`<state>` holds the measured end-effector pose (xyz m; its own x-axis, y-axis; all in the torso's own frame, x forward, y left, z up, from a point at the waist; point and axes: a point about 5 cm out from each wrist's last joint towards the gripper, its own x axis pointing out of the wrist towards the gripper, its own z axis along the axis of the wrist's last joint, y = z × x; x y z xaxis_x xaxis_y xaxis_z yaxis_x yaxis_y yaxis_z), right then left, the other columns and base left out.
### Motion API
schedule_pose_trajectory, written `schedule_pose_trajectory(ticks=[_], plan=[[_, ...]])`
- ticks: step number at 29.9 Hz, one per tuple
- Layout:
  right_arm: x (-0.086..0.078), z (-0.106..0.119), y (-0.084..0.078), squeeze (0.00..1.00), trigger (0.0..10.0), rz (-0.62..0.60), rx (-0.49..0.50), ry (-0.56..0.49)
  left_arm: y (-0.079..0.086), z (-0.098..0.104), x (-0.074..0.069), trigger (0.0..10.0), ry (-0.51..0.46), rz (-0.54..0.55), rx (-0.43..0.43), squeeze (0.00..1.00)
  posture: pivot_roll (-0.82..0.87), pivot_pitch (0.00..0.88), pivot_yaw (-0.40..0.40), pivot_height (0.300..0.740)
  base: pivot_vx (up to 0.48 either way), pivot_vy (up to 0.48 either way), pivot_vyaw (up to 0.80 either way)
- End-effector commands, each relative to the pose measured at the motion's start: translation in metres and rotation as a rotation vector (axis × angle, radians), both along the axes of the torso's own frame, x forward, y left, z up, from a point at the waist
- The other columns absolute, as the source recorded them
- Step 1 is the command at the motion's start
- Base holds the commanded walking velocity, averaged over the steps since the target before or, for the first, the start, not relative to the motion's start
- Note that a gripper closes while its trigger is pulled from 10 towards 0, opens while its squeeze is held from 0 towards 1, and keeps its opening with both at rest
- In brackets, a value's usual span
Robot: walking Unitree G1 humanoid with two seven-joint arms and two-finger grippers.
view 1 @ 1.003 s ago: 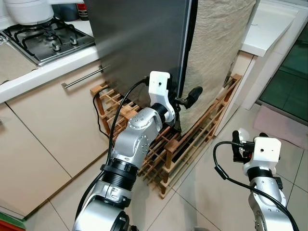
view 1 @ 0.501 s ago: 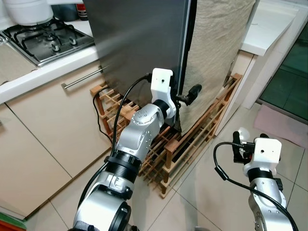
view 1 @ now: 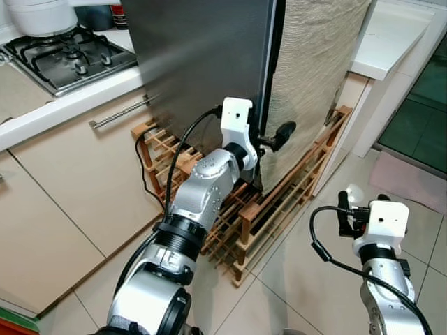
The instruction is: Restocking fridge
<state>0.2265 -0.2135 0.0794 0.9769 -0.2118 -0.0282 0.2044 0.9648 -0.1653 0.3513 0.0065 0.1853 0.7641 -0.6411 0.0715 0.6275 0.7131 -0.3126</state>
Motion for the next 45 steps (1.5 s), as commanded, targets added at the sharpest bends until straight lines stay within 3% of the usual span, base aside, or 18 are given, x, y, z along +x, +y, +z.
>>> schedule_pose_trajectory(ticks=[1, 3, 6, 9, 16, 45], plan=[[0.001, 0.005, 0.001, 0.0, 10.0, 0.0, -0.006, -0.024, -0.062, 0.039, -0.021, 10.0, 0.006, -0.193, -0.181, 0.0, -0.26, 0.017, 0.066, 0.727, 0.0, 0.0, 0.0], [0.001, 0.005, 0.001, 0.0, 10.0, 0.0, -0.006, -0.024, -0.065, 0.042, -0.023, 10.0, 0.041, -0.234, -0.226, 0.0, -0.26, 0.018, 0.067, 0.727, 0.0, 0.0, 0.0], [0.001, 0.005, 0.001, 0.0, 10.0, 0.0, -0.006, -0.024, -0.065, 0.042, -0.023, 10.0, 0.041, -0.234, -0.226, 0.0, -0.26, 0.018, 0.067, 0.727, 0.0, 0.0, 0.0], [0.002, 0.006, 0.0, 0.0, 10.0, -0.004, -0.009, -0.028, -0.073, 0.043, -0.025, 10.0, -0.034, -0.269, -0.111, 0.0, -0.26, 0.018, 0.067, 0.727, 0.0, 0.0, 0.0], [0.004, 0.007, 0.001, 0.0, 10.0, -0.001, -0.01, -0.031, -0.089, 0.049, -0.035, 10.0, -0.101, -0.334, -0.064, 0.0, -0.26, 0.018, 0.067, 0.727, 0.0, 0.0, 0.0], [0.004, 0.007, 0.001, 0.0, 10.0, -0.001, -0.01, -0.031, -0.089, 0.049, -0.035, 10.0, -0.101, -0.334, -0.064, 0.0, -0.26, 0.018, 0.067, 0.727, 0.0, 0.0, 0.0]])
